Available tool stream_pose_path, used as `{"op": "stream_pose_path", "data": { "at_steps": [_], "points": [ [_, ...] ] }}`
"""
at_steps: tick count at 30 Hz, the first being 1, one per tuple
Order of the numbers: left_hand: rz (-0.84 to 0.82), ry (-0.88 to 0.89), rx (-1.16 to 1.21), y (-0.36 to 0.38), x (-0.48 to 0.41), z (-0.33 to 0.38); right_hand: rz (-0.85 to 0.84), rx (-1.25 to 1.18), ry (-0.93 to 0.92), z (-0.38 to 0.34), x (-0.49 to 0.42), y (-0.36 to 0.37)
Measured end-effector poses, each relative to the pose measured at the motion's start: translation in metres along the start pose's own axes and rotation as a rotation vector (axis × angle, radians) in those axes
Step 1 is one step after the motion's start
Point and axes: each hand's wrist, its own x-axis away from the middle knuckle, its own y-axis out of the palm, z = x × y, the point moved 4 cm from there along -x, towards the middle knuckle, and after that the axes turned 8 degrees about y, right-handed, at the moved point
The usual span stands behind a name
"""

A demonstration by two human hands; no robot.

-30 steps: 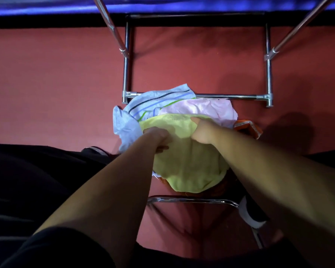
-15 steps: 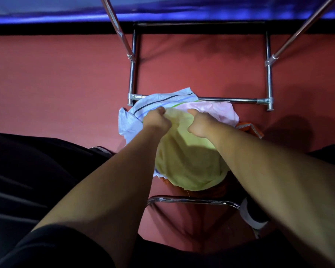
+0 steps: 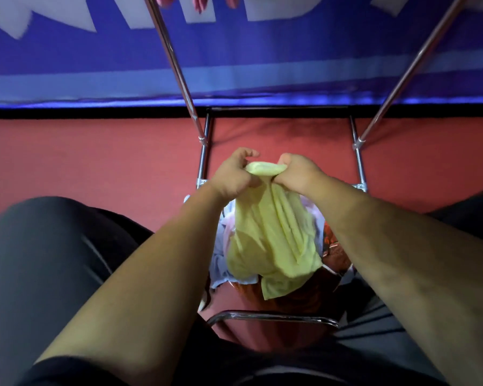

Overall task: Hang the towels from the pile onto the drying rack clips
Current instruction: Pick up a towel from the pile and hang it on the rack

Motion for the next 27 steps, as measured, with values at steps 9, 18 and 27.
{"op": "stream_pose_path", "data": {
  "at_steps": [9,18,27],
  "points": [
    [0.133,0.256,-0.511,-0.054,0.035,0.105,0.148,-0.088,-0.192,-0.061,0.069,-0.101],
    [0.276,0.332,-0.849,-0.083,0.058,0.141,0.376,-0.377,-0.242,-0.068,0.130,-0.163],
    [0.140,0.260,-0.226,-0.049,0.072,0.123,0.108,0.017,0.067,-0.037,0.126,-0.129]
  ]
}}
